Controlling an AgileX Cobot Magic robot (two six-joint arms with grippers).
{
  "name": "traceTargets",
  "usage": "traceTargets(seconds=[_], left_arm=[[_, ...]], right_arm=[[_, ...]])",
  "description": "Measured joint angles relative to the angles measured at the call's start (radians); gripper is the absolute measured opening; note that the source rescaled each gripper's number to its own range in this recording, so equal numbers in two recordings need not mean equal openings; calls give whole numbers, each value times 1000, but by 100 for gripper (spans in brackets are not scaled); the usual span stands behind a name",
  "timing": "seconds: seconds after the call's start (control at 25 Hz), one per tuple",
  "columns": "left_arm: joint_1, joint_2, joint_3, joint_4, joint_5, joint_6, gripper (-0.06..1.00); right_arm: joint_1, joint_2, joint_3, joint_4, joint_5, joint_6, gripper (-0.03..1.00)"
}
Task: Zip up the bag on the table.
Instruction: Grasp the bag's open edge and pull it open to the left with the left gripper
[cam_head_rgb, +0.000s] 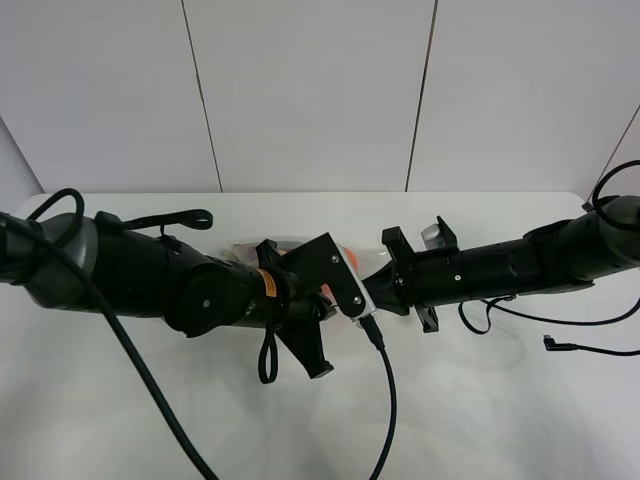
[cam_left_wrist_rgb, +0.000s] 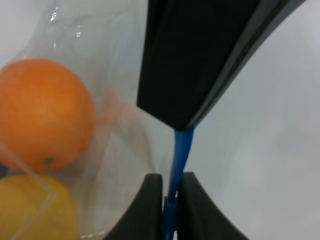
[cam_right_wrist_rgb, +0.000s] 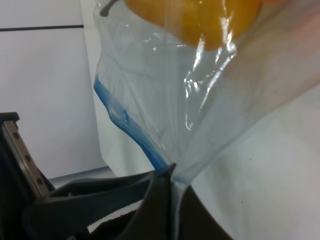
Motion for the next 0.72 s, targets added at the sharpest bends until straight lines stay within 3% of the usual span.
traceTargets(seconds=[0.32,0.72], left_arm=[[155,0,57,1,6,12,0],[337,0,132,1,10,148,0]], right_arm=[[-34,0,0,-7,-3,0,0],[-56,0,0,-28,4,0,0]])
